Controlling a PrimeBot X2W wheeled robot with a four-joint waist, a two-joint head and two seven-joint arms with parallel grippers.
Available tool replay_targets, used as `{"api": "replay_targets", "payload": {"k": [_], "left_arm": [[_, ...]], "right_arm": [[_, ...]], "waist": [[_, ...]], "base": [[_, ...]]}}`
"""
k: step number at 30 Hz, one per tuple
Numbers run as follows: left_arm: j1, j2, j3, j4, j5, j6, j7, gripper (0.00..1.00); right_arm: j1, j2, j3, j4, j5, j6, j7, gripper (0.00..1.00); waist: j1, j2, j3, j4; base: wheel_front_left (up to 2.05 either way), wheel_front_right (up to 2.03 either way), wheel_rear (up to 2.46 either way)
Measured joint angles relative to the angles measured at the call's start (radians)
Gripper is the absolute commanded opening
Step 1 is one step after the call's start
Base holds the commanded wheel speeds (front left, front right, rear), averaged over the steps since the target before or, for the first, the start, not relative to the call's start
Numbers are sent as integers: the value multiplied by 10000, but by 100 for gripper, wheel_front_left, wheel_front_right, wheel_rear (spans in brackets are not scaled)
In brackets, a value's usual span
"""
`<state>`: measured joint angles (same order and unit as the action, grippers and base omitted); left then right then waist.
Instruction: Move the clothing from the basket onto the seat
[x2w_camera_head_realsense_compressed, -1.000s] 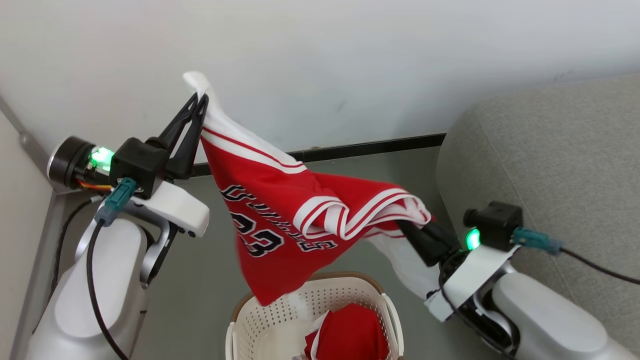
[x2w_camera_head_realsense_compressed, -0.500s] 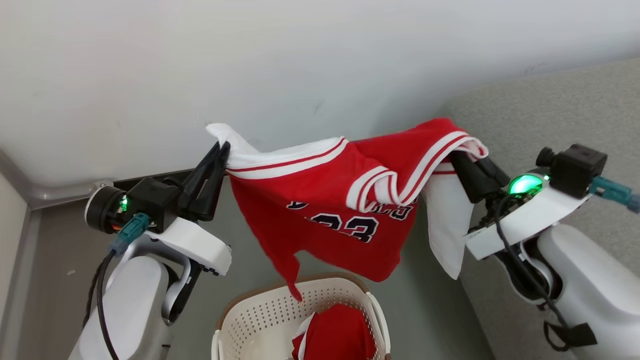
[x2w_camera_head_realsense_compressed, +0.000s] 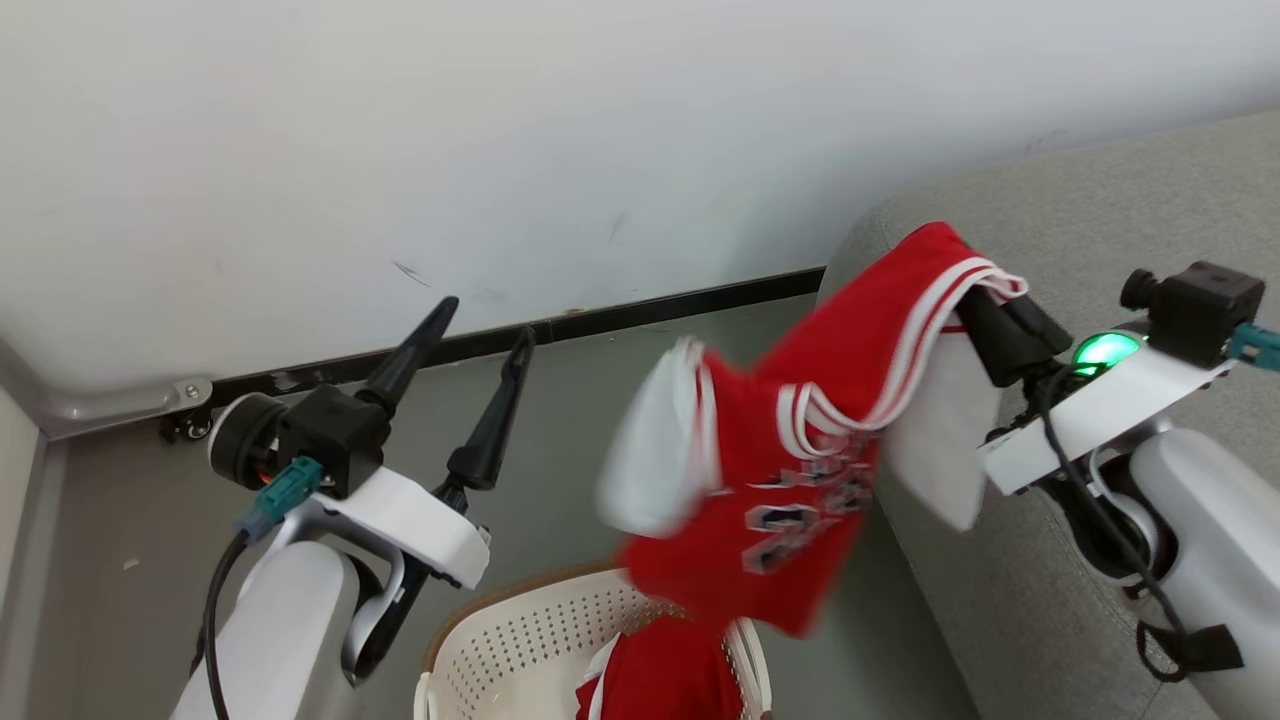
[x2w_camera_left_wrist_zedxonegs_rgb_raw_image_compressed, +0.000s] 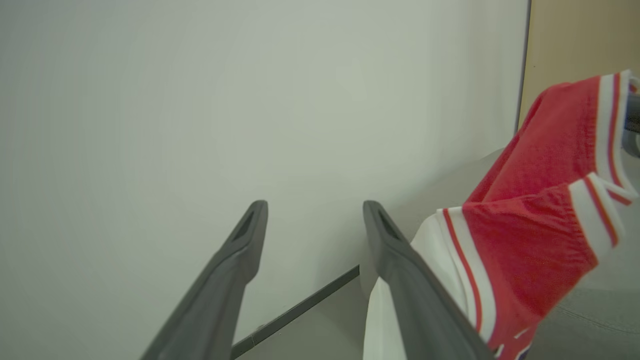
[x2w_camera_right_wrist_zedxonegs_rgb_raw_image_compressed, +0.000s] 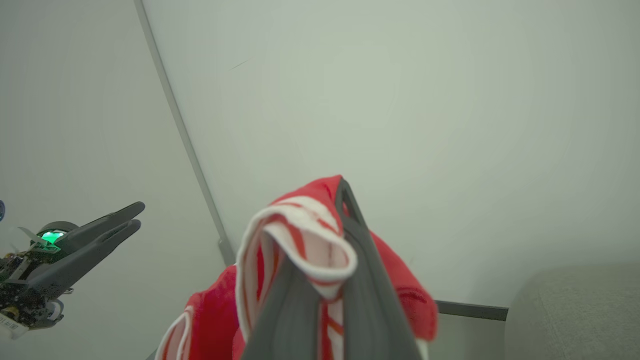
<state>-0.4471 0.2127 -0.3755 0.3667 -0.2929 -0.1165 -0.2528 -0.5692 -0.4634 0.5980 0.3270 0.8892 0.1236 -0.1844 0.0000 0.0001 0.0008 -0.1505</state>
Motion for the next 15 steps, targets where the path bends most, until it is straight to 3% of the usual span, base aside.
{"api": "replay_targets", "payload": {"k": [15], "left_arm": [[943, 44, -1147, -786, -247, -82, 0, 100]], "right_arm": [[-51, -782, -464, 169, -8, 0, 307, 0]], "waist": [[0, 0, -107, -262]], "base": [[0, 0, 0]]}}
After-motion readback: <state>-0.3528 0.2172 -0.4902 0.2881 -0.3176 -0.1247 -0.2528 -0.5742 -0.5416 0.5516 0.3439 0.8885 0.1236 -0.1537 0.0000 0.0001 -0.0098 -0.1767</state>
